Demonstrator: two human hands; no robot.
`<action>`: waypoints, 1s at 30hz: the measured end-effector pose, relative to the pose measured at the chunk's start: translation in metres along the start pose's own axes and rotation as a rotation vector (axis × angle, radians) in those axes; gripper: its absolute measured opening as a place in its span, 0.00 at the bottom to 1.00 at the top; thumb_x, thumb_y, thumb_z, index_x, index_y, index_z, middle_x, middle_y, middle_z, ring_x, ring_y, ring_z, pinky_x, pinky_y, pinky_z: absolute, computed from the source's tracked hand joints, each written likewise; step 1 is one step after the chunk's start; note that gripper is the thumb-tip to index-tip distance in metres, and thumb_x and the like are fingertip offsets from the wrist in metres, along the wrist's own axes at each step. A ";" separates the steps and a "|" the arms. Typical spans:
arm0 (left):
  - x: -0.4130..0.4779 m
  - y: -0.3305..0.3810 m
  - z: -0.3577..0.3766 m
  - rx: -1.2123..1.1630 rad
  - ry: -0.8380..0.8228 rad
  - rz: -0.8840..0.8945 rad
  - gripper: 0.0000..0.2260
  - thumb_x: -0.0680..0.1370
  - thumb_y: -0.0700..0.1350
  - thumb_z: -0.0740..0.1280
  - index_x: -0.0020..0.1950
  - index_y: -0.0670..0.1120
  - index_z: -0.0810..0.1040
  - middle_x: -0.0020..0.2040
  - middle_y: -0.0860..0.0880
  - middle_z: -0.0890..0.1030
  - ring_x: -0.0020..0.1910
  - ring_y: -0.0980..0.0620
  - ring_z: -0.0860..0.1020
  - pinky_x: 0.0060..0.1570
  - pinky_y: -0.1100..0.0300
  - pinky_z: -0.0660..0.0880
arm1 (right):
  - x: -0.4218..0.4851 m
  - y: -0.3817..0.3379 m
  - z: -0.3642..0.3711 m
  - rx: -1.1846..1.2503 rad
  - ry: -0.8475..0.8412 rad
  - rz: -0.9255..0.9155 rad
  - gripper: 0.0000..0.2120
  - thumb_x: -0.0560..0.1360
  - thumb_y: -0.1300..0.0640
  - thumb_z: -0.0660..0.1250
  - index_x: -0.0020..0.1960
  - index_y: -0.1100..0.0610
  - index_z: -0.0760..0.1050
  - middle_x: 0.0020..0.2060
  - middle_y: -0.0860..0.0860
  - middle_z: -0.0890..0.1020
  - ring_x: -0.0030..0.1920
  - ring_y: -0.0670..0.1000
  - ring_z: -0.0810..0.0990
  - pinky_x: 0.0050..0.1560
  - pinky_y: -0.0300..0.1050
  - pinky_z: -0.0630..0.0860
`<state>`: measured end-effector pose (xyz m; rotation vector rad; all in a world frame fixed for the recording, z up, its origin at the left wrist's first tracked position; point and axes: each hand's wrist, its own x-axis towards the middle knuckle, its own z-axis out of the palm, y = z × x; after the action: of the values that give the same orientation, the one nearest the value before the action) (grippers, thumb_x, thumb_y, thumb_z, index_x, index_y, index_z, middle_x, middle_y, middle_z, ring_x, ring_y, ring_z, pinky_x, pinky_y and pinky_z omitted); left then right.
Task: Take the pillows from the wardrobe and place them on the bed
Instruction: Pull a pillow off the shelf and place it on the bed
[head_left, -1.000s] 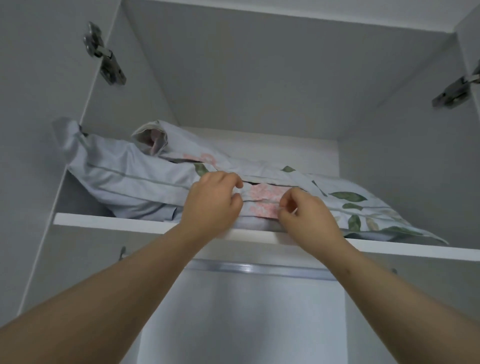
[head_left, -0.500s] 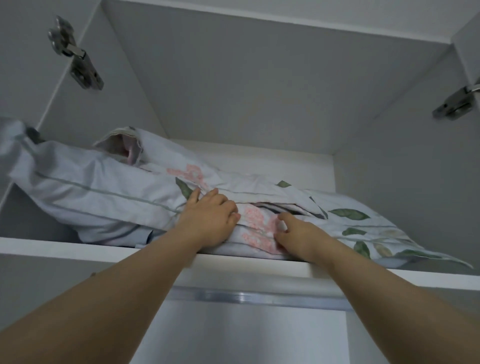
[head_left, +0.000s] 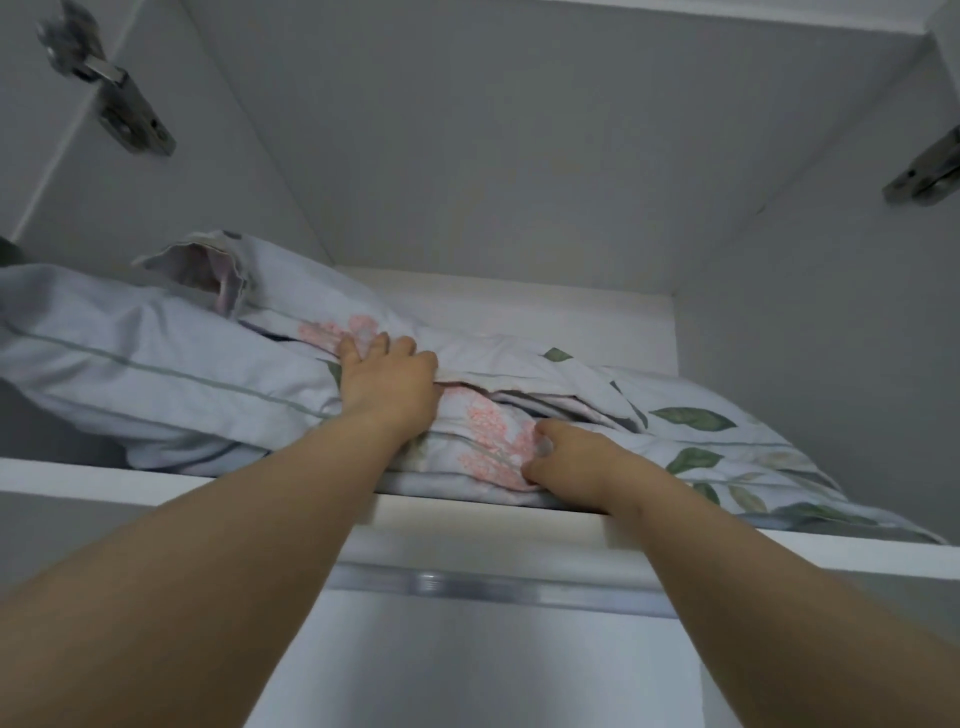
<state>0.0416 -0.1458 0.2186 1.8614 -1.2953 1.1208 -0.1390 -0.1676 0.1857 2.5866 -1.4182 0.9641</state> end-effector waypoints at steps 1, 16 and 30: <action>0.000 0.000 0.000 -0.010 0.033 -0.030 0.14 0.77 0.46 0.58 0.62 0.49 0.73 0.65 0.45 0.73 0.68 0.44 0.66 0.69 0.39 0.51 | 0.000 0.000 0.000 0.007 0.002 -0.005 0.22 0.77 0.54 0.59 0.70 0.57 0.61 0.67 0.60 0.70 0.65 0.59 0.70 0.52 0.42 0.64; -0.068 0.005 -0.054 -0.563 0.475 0.145 0.15 0.75 0.46 0.53 0.51 0.46 0.78 0.49 0.45 0.83 0.49 0.42 0.77 0.43 0.55 0.67 | -0.007 -0.005 0.001 0.026 -0.129 -0.113 0.28 0.75 0.51 0.63 0.73 0.50 0.60 0.72 0.53 0.66 0.69 0.55 0.67 0.65 0.41 0.63; -0.078 -0.008 -0.041 -0.718 0.043 -0.003 0.12 0.79 0.46 0.57 0.35 0.50 0.67 0.33 0.51 0.75 0.41 0.44 0.74 0.42 0.53 0.67 | -0.035 -0.009 -0.003 -0.030 0.798 -0.297 0.05 0.72 0.54 0.62 0.44 0.56 0.70 0.40 0.53 0.76 0.45 0.57 0.75 0.41 0.47 0.67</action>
<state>0.0242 -0.0754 0.1684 1.2904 -1.4222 0.5666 -0.1469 -0.1354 0.1720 1.9164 -0.7979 1.6214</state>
